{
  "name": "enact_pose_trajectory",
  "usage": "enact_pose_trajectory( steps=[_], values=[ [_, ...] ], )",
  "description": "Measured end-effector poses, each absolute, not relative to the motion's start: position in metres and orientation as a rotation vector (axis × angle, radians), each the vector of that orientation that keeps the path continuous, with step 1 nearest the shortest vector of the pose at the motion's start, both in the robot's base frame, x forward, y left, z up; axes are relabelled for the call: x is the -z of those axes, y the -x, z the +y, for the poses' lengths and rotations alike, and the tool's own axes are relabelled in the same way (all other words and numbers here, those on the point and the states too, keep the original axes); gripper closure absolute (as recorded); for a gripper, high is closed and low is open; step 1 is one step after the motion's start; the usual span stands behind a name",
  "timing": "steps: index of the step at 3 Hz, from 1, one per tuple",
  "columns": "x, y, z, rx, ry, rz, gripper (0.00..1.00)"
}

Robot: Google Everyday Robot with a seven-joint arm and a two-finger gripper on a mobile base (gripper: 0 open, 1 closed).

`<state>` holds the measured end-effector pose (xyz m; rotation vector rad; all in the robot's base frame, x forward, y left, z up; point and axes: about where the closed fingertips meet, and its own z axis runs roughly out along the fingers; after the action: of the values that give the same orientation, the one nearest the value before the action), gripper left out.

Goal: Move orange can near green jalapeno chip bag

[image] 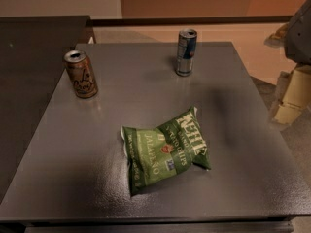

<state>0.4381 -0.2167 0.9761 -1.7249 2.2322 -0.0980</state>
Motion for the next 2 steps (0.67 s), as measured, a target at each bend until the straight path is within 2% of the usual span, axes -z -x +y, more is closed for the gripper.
enact_pose_trajectory(
  steps=[2],
  values=[
    [-0.973, -0.448, -0.197, 0.025, 1.737, 2.204, 0.0]
  ],
)
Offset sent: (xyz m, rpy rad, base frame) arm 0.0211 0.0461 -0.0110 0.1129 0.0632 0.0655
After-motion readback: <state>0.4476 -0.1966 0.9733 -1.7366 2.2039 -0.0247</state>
